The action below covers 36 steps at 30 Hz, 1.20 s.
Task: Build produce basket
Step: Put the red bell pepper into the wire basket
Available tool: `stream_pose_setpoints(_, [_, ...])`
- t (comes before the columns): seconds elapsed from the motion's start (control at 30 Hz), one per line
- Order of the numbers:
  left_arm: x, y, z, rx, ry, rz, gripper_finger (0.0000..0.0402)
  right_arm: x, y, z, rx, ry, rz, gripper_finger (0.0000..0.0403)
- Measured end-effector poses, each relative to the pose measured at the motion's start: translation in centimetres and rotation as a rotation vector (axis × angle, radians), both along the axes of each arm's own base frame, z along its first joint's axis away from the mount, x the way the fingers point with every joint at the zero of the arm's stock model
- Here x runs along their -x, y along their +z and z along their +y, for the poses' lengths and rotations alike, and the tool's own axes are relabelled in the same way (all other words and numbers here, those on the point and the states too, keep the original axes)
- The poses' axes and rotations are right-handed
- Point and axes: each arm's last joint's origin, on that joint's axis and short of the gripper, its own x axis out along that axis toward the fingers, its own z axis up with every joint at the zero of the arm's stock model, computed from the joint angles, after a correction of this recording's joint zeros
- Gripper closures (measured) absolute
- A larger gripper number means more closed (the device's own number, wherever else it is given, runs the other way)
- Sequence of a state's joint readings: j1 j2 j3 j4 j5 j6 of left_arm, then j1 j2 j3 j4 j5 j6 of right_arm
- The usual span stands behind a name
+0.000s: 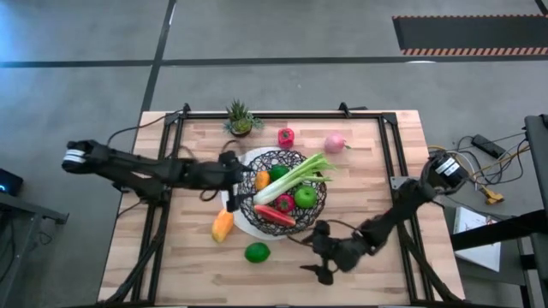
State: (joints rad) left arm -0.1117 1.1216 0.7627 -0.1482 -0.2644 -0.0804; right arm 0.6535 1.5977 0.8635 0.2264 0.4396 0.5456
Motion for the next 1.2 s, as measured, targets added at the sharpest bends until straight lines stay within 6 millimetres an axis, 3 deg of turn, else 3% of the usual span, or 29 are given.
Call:
stream_pose_setpoints(0.2, [3.7,-1.1,-1.0,0.033,0.033,-0.242,0.0041,-2.8,2.2,-3.7,0.041,0.088,-0.128,0.0040])
stream_pose_setpoints(0.47, [5.9,-2.2,-0.4,0.007,0.136,-0.306,0.0041,-5.5,7.0,-10.5,0.158,-0.088,-0.244,0.0040])
stream_pose_setpoints(0.7, [6.0,-3.3,-0.3,-0.028,0.164,-0.269,0.0041,-8.2,10.8,-17.3,0.278,-0.350,-0.040,0.0040])
stream_pose_setpoints(0.9, [5.6,-4.7,0.6,-0.190,0.306,-0.186,0.0041,-10.0,10.1,-25.2,0.257,-0.529,0.155,0.0051])
stream_pose_setpoints(1.03, [5.3,-3.9,1.8,-0.208,0.337,-0.245,0.0041,-10.5,9.1,-30.2,0.208,-0.561,0.207,0.0084])
stream_pose_setpoints(1.2, [5.1,-2.7,3.0,-0.111,0.309,-0.340,0.0041,-9.6,8.8,-35.2,0.068,-0.643,0.255,0.0125])
